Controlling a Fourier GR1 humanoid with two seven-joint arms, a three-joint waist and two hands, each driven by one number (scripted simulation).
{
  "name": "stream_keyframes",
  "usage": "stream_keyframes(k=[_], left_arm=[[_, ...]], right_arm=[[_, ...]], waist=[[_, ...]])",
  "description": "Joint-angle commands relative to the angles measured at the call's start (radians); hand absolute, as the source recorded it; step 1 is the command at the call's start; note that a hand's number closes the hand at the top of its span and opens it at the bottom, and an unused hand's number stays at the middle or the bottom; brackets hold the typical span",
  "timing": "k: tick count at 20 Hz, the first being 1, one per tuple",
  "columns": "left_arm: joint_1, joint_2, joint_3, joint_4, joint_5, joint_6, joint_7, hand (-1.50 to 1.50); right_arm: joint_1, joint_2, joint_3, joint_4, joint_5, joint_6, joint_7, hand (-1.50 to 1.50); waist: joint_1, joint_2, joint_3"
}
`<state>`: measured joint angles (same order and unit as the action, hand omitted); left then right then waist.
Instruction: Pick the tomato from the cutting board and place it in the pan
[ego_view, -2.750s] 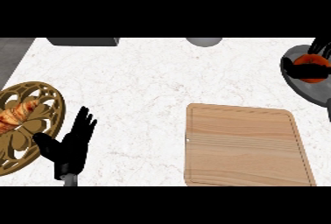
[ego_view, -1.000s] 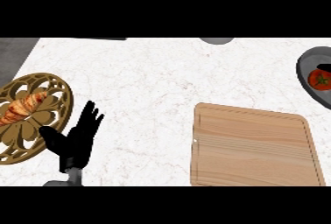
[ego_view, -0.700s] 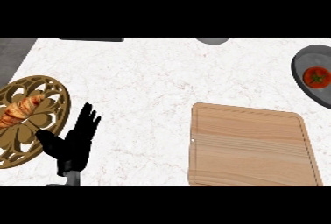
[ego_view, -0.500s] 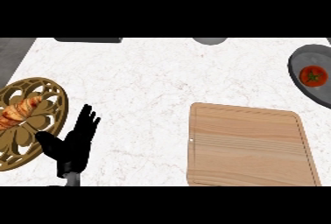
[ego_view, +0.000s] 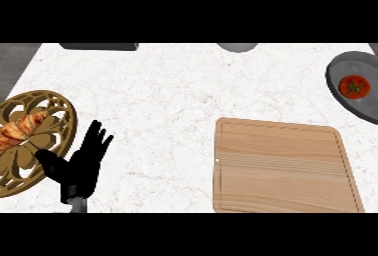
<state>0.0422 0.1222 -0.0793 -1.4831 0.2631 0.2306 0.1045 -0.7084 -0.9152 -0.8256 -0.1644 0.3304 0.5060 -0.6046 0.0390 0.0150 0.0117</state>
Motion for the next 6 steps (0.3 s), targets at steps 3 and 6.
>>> stream_keyframes(k=[3,6], left_arm=[[0.017,-0.014,0.003,0.06,-0.001,-0.014,-0.023,0.0],[-0.002,-0.023,-0.009,0.008,-0.016,0.032,0.05,0.0]], right_arm=[[0.061,0.018,0.003,-0.009,-0.013,0.018,-0.052,-1.5],[0.074,-0.004,-0.005,-0.014,-0.036,0.023,-0.032,-1.5]], waist=[[-0.002,0.003,-0.006],[-0.01,-0.003,-0.007]])
